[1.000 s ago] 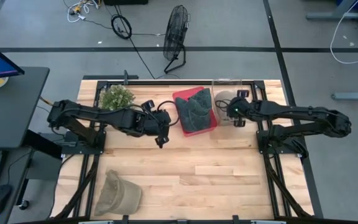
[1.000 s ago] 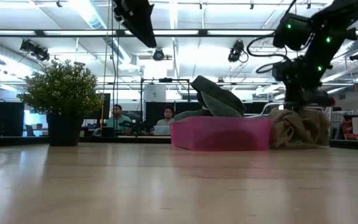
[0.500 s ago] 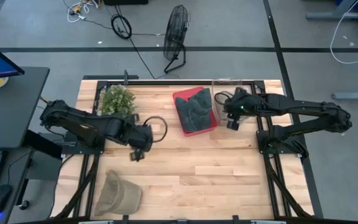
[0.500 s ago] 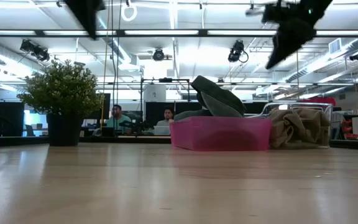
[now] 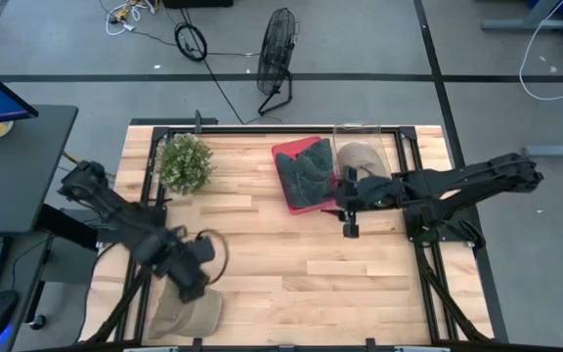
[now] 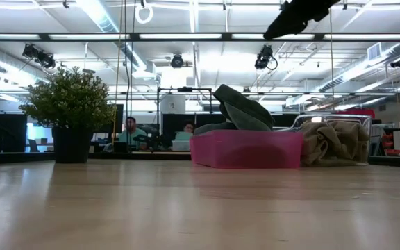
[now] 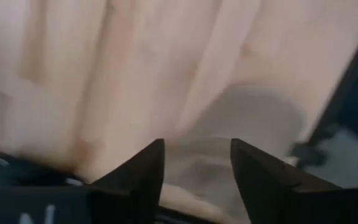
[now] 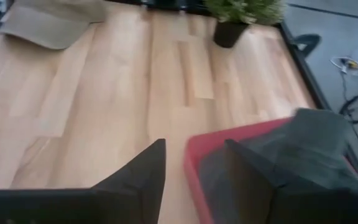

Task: Pick & Place hat
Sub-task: Put the brown cap into the transparent bin

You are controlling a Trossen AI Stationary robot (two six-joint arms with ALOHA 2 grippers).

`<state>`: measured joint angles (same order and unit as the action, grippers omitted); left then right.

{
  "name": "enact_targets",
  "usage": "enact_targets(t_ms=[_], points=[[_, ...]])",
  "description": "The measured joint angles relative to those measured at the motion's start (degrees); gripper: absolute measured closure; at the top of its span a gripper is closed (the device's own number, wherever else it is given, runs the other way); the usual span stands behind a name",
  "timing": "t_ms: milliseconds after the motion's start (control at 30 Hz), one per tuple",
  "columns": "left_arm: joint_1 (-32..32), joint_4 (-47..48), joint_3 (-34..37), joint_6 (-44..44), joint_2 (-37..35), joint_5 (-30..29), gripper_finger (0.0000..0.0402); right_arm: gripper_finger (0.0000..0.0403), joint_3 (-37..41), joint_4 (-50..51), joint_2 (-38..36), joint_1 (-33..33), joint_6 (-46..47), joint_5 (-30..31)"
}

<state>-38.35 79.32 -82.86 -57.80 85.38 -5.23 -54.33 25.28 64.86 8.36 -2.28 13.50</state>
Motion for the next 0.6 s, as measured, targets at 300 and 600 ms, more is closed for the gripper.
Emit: enact_targets(t_ms=[300,600], points=[[-15.3,-17.1,9.5,-30.4,0.2,-0.4,0.0178,0.0236,0.0,-2.0,6.2,3.6,-0.1,0.1],[-22.6,-22.9,21.0,-50.7,0.2,-0.5,0.0177,0.0236,0.0,-3.5,10.5,4.5,-0.1,0.6]])
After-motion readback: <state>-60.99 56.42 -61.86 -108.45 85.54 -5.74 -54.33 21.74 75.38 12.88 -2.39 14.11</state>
